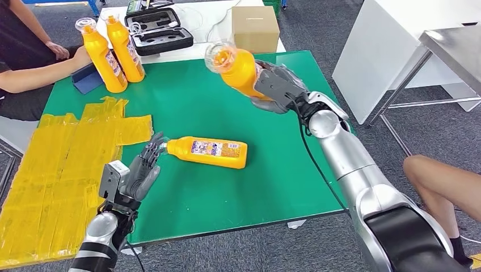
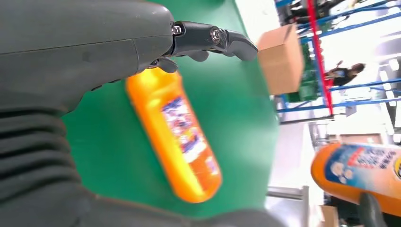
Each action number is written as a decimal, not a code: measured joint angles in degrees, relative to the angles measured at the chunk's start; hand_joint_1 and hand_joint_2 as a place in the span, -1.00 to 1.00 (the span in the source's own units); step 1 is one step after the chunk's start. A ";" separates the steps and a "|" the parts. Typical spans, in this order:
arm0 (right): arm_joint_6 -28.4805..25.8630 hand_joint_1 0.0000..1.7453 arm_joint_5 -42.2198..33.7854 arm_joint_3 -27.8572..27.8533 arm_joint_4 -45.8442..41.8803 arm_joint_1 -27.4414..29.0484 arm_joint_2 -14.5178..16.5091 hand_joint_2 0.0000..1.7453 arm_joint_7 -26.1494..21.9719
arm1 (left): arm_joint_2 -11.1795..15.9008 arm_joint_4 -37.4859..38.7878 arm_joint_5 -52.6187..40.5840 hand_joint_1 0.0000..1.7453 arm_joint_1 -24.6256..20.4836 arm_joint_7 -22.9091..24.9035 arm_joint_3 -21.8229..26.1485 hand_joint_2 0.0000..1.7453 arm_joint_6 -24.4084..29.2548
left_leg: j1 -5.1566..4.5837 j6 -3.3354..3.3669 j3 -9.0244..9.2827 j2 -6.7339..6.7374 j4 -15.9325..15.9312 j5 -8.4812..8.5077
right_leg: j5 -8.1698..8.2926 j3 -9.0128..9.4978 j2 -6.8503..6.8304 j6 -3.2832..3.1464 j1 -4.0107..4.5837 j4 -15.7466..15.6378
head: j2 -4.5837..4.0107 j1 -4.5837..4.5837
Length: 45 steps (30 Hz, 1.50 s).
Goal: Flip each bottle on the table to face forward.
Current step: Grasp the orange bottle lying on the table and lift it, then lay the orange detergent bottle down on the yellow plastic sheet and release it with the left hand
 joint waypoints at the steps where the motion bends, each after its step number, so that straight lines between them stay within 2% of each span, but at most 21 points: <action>1: -0.12 1.00 -0.13 0.02 -0.36 -0.01 0.41 1.00 0.02 | -0.20 -0.12 0.05 -1.00 -0.20 -0.01 0.00 1.00 0.06 | 0.00 0.00 0.00 -0.01 0.00 0.00 | 0.00 0.00 0.00 0.00 0.00 0.00 | 0.00 0.01; 6: -0.44 1.00 -0.73 0.03 -1.22 -0.02 1.31 1.00 -0.01 | -0.69 -0.47 0.09 -1.00 -0.42 -0.64 0.03 1.00 0.95 | -0.02 0.00 -0.02 -0.04 0.00 0.00 | 0.00 0.00 -0.01 0.00 -0.02 0.00 | 0.00 0.02; 9: -0.71 1.00 -1.55 0.13 -1.29 0.12 2.92 1.00 -0.15 | -2.17 -1.29 -0.42 -1.00 -1.03 -3.46 0.13 1.00 4.66 | -0.03 0.01 -0.06 -0.03 0.00 -0.01 | 0.01 -0.05 0.01 0.02 -0.03 0.00 | 0.00 0.02; 12: -2.22 1.00 -1.66 1.27 -0.52 0.75 7.01 1.00 -0.39 | -5.53 -3.17 -0.60 -1.00 -2.86 -6.14 -0.04 1.00 10.02 | -0.01 0.00 -0.08 -0.02 0.00 -0.01 | 0.01 -0.09 0.02 0.01 0.01 0.00 | 0.00 0.01; 16: -5.00 1.00 -1.52 4.74 3.33 2.33 14.19 1.00 -1.68 | -9.30 -6.17 1.57 -1.00 -4.51 -8.44 -1.80 1.00 14.85 | 0.09 -0.04 -0.08 -0.01 0.00 -0.03 | -0.03 -0.12 0.02 -0.05 0.08 0.02 | 0.00 0.02; 19: -5.97 1.00 -2.24 7.39 6.34 3.70 18.20 1.00 -2.55 | -10.77 -8.03 2.70 -1.00 -4.64 -9.94 -3.15 1.00 16.83 | 0.11 -0.08 -0.08 0.00 -0.01 -0.05 | -0.10 -0.14 0.01 -0.13 0.09 0.02 | 0.00 0.01; 22: -6.43 1.00 -3.31 9.28 9.03 4.66 20.59 1.00 -3.09 | -11.30 -8.98 3.67 -1.00 -4.60 -10.64 -3.95 1.00 17.50 | 0.11 -0.08 -0.11 -0.03 -0.01 -0.05 | -0.12 -0.14 -0.01 -0.15 0.08 0.02 | 0.00 0.02; 26: -6.62 1.00 -4.10 10.49 11.64 4.93 21.85 1.00 -3.51 | -11.43 -9.18 5.49 -1.00 -4.45 -10.80 -4.07 1.00 17.01 | 0.08 -0.08 -0.13 -0.05 0.00 -0.05 | -0.11 -0.14 -0.01 -0.14 0.05 0.02 | 0.00 0.02; 33: -6.64 1.00 -4.36 11.50 13.70 4.88 22.32 1.00 -4.04 | -11.43 -9.18 6.19 -1.00 -3.78 -10.78 -4.05 1.00 16.18 | 0.06 -0.08 -0.13 -0.04 0.00 -0.05 | -0.09 -0.14 -0.01 -0.12 0.05 0.01 | 0.00 0.02; 38: -6.46 1.00 -3.98 11.91 14.36 4.41 22.33 1.00 -4.04 | -10.80 -8.57 -0.69 -1.00 -4.15 -9.44 -4.67 1.00 16.00 | 0.07 -0.08 -0.12 -0.04 0.00 -0.05 | -0.10 -0.16 -0.01 -0.13 0.06 0.02 | 0.00 0.01; 43: -6.27 1.00 -2.83 12.41 14.49 3.87 22.23 1.00 -2.60 | -8.87 -4.51 -7.65 -1.00 -7.12 -6.87 -5.17 1.00 12.66 | 0.08 -0.09 -0.12 -0.04 0.00 -0.04 | -0.08 -0.16 0.00 -0.13 0.06 0.02 | 0.00 0.03; 45: -6.19 1.00 -2.56 12.62 14.49 3.86 22.19 1.00 -2.10 | -8.22 -2.88 -8.66 -0.06 -8.15 -6.74 -5.17 1.00 11.61 | 0.07 -0.09 -0.12 -0.04 0.00 -0.03 | -0.07 -0.15 0.00 -0.12 0.06 0.02 | 0.00 0.03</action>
